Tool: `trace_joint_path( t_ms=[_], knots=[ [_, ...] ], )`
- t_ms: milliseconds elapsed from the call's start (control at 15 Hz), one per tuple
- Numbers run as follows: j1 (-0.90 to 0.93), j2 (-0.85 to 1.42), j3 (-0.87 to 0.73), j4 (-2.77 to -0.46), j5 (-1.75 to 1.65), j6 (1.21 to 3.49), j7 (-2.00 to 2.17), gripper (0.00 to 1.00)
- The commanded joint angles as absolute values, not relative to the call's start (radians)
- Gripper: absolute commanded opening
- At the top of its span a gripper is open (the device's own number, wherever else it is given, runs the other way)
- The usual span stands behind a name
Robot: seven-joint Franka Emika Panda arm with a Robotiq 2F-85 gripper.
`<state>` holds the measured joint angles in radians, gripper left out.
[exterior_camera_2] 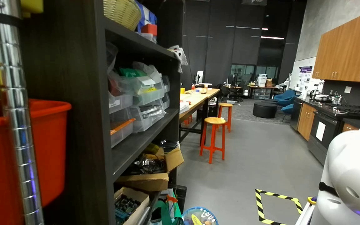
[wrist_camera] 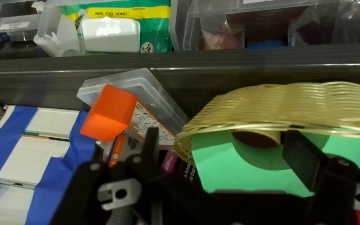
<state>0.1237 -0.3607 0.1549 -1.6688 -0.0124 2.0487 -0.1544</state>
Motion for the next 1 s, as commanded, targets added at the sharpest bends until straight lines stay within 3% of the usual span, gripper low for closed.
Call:
trace_joint_path(
  t_ms=[0, 933],
  knots=[
    [0.157, -0.338, 0.14, -1.664, -0.012, 2.093, -0.25, 1.0],
    [0.186, -0.311, 0.121, -1.668, -0.014, 2.183, -0.497, 1.0]
  ],
)
